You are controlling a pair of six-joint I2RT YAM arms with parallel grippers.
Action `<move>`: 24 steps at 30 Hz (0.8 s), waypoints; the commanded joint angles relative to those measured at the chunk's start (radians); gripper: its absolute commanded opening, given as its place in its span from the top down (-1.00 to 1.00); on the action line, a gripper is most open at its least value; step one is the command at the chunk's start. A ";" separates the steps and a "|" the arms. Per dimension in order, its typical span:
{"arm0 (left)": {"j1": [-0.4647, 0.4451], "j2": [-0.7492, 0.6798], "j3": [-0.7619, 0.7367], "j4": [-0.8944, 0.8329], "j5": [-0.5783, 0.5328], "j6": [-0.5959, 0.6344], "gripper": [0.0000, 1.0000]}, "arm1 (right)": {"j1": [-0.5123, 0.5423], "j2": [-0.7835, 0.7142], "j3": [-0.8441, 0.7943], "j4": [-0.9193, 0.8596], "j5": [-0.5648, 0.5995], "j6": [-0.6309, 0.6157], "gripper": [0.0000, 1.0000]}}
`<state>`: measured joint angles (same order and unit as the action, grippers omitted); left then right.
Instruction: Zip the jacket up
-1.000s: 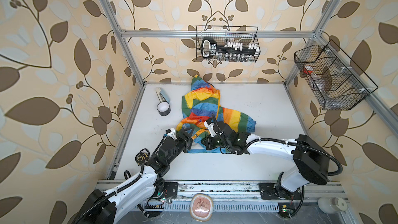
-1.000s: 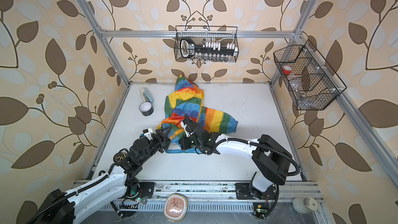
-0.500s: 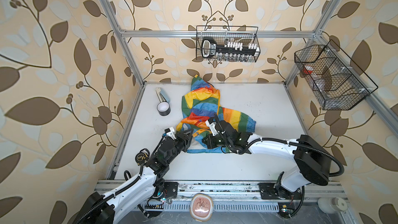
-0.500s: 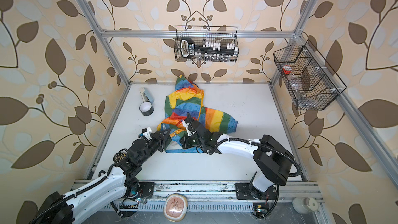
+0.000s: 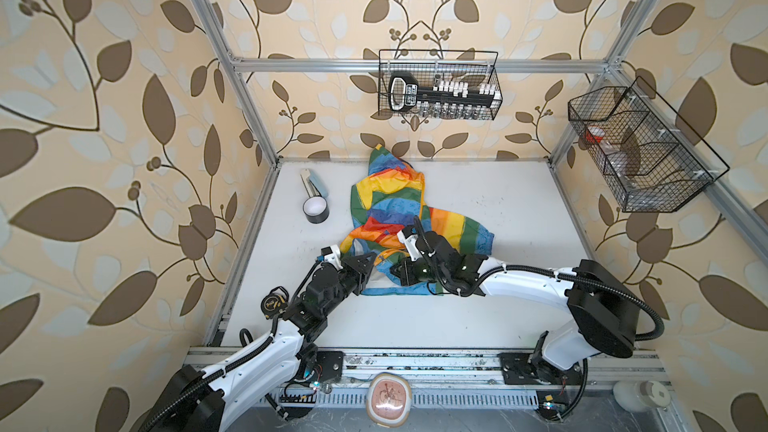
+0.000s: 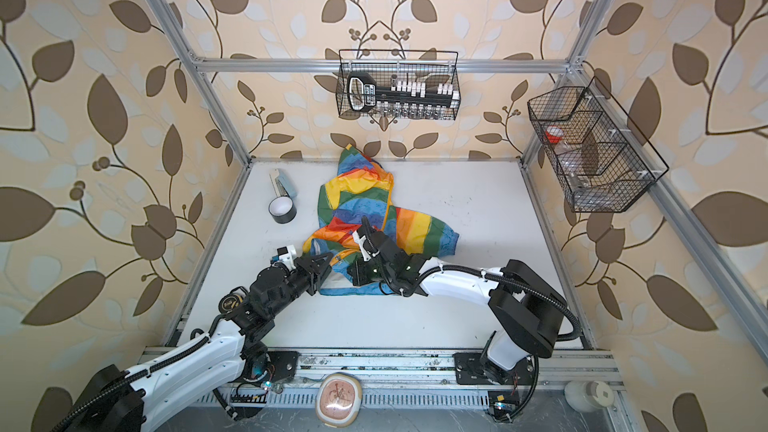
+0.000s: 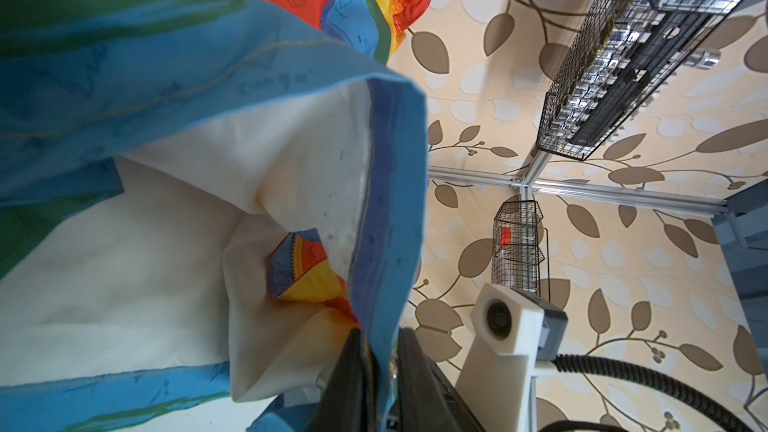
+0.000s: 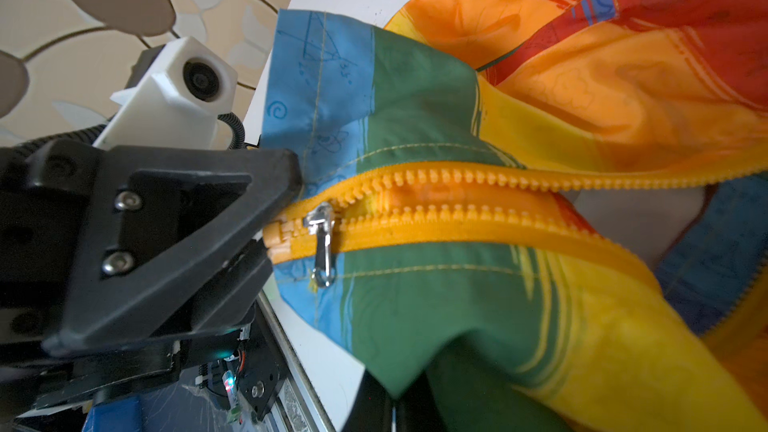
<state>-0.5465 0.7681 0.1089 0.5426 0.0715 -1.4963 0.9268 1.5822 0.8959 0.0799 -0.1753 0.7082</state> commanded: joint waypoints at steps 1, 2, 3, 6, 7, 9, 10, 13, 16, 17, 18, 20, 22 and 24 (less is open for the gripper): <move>-0.012 -0.009 0.030 0.025 0.005 0.018 0.79 | -0.002 -0.025 -0.023 0.015 -0.015 0.008 1.00; -0.012 -0.009 0.030 0.025 0.006 0.018 0.82 | -0.003 -0.025 -0.022 0.015 -0.015 0.008 1.00; -0.011 -0.007 0.030 0.025 0.006 0.018 0.86 | -0.003 -0.024 -0.023 0.015 -0.016 0.008 1.00; -0.012 -0.007 0.029 0.016 0.004 0.026 1.00 | -0.005 -0.030 -0.033 0.015 -0.016 0.008 1.00; -0.012 -0.010 0.027 0.012 0.002 0.030 1.00 | -0.008 -0.036 -0.037 0.015 -0.017 0.009 1.00; -0.011 -0.015 0.030 0.000 0.004 0.048 1.00 | -0.016 -0.059 -0.054 0.014 -0.018 0.010 0.86; -0.012 -0.019 0.032 -0.012 0.004 0.065 1.00 | -0.023 -0.074 -0.066 0.012 -0.019 0.008 0.75; -0.012 -0.027 0.048 -0.049 0.010 0.129 1.00 | -0.041 -0.143 -0.101 -0.005 -0.019 0.003 0.52; -0.011 -0.018 0.079 -0.078 0.039 0.201 1.00 | -0.059 -0.214 -0.118 -0.026 -0.026 -0.001 0.39; -0.012 -0.009 0.090 -0.079 0.056 0.220 1.00 | -0.065 -0.233 -0.118 -0.028 -0.037 -0.001 0.35; -0.011 0.001 0.100 -0.078 0.070 0.234 1.00 | -0.071 -0.245 -0.116 -0.029 -0.050 -0.001 0.34; -0.011 0.027 0.123 -0.064 0.108 0.256 1.00 | -0.080 -0.258 -0.101 -0.027 -0.076 0.006 0.32; -0.011 0.055 0.145 -0.050 0.146 0.272 1.00 | -0.084 -0.252 -0.081 -0.015 -0.105 0.009 0.30; -0.010 0.075 0.166 -0.041 0.178 0.286 1.00 | -0.084 -0.240 -0.064 0.003 -0.136 0.015 0.28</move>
<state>-0.5510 0.8261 0.2214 0.4599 0.1768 -1.2793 0.8440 1.3285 0.7975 0.0719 -0.2470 0.7155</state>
